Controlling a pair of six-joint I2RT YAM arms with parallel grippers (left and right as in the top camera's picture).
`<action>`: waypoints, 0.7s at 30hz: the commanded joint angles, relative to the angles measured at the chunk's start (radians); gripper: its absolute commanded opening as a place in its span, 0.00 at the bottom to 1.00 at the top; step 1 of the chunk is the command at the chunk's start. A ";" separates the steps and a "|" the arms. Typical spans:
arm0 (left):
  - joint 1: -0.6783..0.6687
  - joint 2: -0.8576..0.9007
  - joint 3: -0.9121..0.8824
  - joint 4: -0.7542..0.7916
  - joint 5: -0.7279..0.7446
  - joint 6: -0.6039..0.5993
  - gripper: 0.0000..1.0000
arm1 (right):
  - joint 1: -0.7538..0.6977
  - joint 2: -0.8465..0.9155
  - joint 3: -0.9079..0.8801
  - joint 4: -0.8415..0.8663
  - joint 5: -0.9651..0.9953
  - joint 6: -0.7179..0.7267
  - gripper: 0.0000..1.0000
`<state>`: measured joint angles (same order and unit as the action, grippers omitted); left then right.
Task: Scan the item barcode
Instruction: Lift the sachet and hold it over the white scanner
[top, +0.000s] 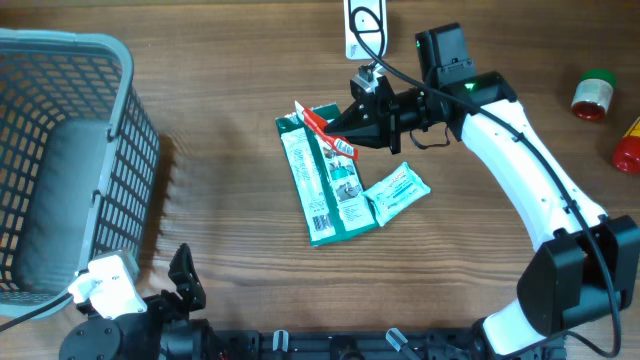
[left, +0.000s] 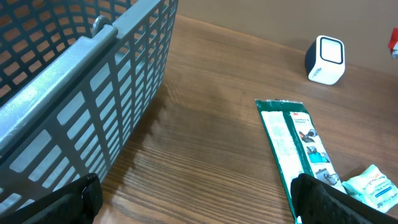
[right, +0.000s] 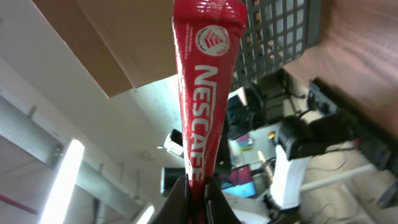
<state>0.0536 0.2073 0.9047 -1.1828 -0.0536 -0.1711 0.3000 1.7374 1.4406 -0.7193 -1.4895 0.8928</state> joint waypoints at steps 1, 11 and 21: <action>-0.004 -0.005 0.001 0.002 0.008 -0.005 1.00 | 0.003 0.009 -0.005 0.000 -0.033 0.106 0.04; -0.004 -0.005 0.001 0.002 0.008 -0.005 1.00 | 0.032 0.009 -0.005 0.045 0.741 -0.604 0.04; -0.004 -0.005 0.001 0.002 0.008 -0.005 1.00 | 0.098 0.023 -0.005 0.405 1.104 -0.815 0.04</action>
<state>0.0536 0.2073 0.9047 -1.1828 -0.0536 -0.1711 0.3870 1.7378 1.4315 -0.3946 -0.5327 0.1650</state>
